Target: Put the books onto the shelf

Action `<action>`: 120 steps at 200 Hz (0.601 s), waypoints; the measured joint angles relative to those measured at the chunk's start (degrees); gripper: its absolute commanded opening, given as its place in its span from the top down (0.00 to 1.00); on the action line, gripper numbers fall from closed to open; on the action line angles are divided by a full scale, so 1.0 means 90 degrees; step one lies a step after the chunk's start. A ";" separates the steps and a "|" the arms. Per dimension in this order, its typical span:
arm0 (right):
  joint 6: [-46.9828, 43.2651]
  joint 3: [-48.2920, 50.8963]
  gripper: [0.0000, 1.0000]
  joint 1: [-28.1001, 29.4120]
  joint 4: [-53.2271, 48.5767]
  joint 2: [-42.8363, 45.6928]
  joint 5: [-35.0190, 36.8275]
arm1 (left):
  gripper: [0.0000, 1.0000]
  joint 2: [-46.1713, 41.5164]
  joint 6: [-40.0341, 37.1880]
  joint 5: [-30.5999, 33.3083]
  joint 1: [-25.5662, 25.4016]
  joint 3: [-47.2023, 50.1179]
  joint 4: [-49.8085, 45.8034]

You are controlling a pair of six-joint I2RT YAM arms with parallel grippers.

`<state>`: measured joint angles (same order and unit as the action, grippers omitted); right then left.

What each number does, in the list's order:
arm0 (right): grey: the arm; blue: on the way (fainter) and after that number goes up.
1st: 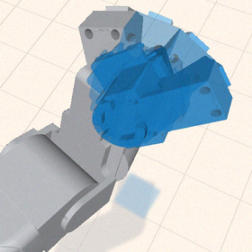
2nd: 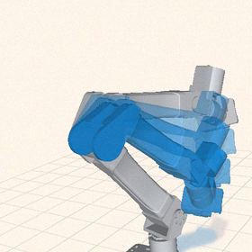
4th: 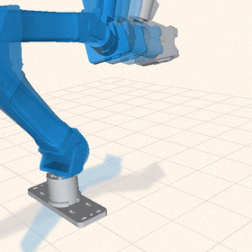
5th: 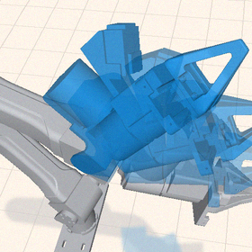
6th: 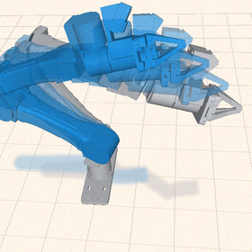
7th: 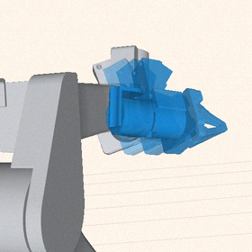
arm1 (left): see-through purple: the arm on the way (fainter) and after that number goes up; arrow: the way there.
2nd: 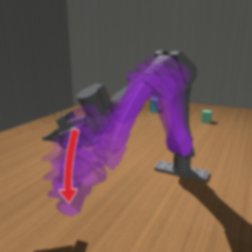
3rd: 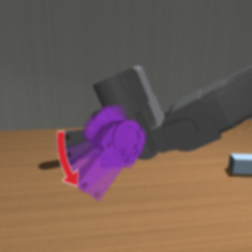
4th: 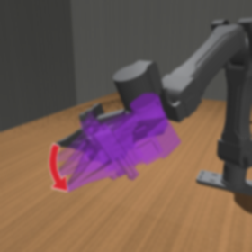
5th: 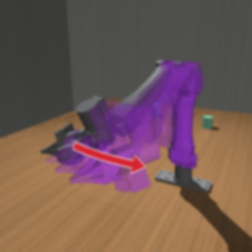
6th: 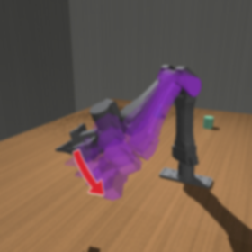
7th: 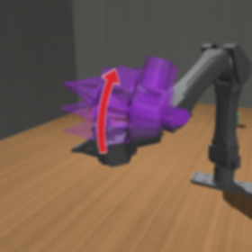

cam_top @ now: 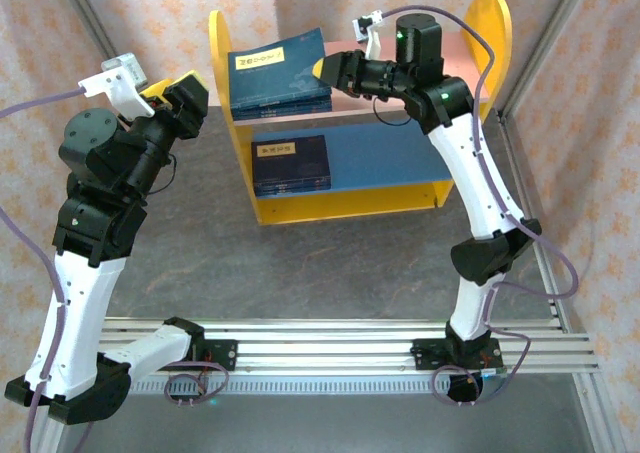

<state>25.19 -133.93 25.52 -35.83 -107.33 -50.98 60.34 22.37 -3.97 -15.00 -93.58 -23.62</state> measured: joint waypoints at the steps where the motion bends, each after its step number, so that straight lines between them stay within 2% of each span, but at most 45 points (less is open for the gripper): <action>1: 0.0000 -0.0005 0.75 0.0000 -0.0005 -0.0002 -0.0002 | 0.45 0.0000 0.0000 0.0000 0.0000 0.0000 -0.0002; 68: -0.0216 -0.0435 0.66 0.0000 -0.0367 -0.0243 0.0070 | 0.45 0.0000 -0.0002 0.0000 0.0000 0.0000 -0.0002; 120: -0.0508 -0.0673 0.62 0.0024 -0.0692 -0.0262 0.0347 | 0.45 0.0000 -0.0007 0.0005 0.0000 -0.0002 -0.0007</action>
<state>20.62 -139.98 25.74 -42.06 -109.69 -47.86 60.34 22.31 -3.92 -15.00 -93.60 -23.68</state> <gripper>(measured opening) 0.372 0.550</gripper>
